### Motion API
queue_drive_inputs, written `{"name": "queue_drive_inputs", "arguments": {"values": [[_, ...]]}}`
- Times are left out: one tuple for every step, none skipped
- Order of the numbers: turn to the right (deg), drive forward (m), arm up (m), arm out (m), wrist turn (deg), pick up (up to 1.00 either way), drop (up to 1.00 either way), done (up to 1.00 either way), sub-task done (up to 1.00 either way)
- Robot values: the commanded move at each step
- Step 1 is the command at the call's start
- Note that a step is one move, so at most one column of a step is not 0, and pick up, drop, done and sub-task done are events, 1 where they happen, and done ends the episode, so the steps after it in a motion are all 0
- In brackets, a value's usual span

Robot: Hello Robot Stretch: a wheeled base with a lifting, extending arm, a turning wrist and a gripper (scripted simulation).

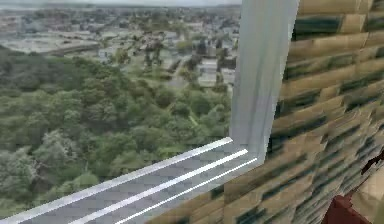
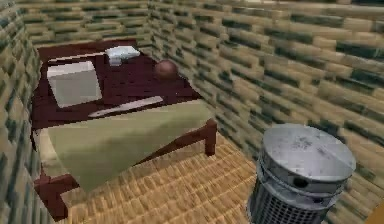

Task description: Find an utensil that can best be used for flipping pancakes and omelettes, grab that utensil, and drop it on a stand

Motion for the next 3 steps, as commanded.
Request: {"name": "queue_drive_inputs", "arguments": {"values": [[45.0, 0.00, 0.00, 0.00, 0.0, 0.00, 0.00, 0.00, 0.00], [45.0, 0.00, 0.00, 0.00, 0.0, 0.00, 0.00, 0.00, 0.00], [45.0, 0.00, 0.00, 0.00, 0.0, 0.00, 0.00, 0.00, 0.00]]}}
